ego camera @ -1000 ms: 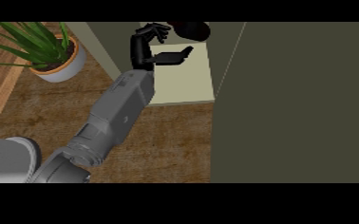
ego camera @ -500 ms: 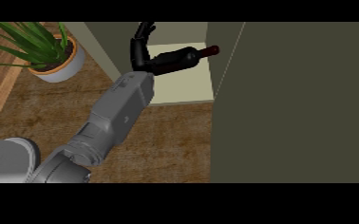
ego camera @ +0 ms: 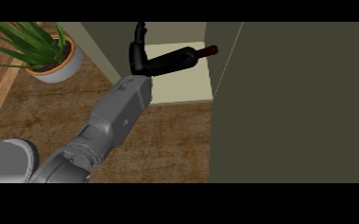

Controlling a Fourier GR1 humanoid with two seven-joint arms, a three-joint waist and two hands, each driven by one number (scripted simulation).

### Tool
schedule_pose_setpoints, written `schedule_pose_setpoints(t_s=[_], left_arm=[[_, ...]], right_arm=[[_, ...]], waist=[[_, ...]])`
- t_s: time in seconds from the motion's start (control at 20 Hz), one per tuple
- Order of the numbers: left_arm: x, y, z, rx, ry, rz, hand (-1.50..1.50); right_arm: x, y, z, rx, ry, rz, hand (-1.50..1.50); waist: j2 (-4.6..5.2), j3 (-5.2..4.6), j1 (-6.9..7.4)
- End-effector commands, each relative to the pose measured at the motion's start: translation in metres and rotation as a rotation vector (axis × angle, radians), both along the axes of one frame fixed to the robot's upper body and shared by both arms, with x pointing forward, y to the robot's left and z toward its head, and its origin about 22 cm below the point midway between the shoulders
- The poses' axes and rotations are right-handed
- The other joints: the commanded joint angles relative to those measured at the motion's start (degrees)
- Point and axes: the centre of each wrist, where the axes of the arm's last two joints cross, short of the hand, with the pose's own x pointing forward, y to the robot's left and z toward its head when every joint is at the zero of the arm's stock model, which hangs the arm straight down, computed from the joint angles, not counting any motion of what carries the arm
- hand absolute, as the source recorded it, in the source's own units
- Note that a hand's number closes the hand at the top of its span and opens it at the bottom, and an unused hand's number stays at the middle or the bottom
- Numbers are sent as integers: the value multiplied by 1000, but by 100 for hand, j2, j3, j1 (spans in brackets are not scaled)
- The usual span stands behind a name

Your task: Pick up the wine, place it into the cabinet and close the cabinet

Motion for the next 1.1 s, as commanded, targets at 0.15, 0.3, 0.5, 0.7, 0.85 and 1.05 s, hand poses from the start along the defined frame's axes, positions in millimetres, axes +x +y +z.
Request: schedule_pose_setpoints(t_s=[0.15, 0.3, 0.5, 0.7, 0.85, 1.05], left_arm=[[-9, 21, -21, -22, -6, 42, -150], [-12, 20, -26, -24, -7, 37, -150], [-17, 30, -35, -27, -48, -3, -150], [-16, 15, -31, -50, -45, -48, -150], [-11, 10, -22, -60, -34, -84, -150], [-22, 18, -40, -64, -44, -112, -150]], right_arm=[[-18, -6, 9, 17, -19, 19, -150], [-20, 7, 13, 23, -30, 39, -150], [-8, 1, -4, 12, -15, 17, -150], [-24, 3, 16, 2, -17, 45, -150], [-10, -1, 7, 24, -23, 8, -150], [-20, 0, 7, 0, -20, 30, -150]], waist=[[20, -26, 28], [47, -35, -17], [46, -26, 30], [5, -32, -4], [6, -26, 73], [-13, -26, 45]])
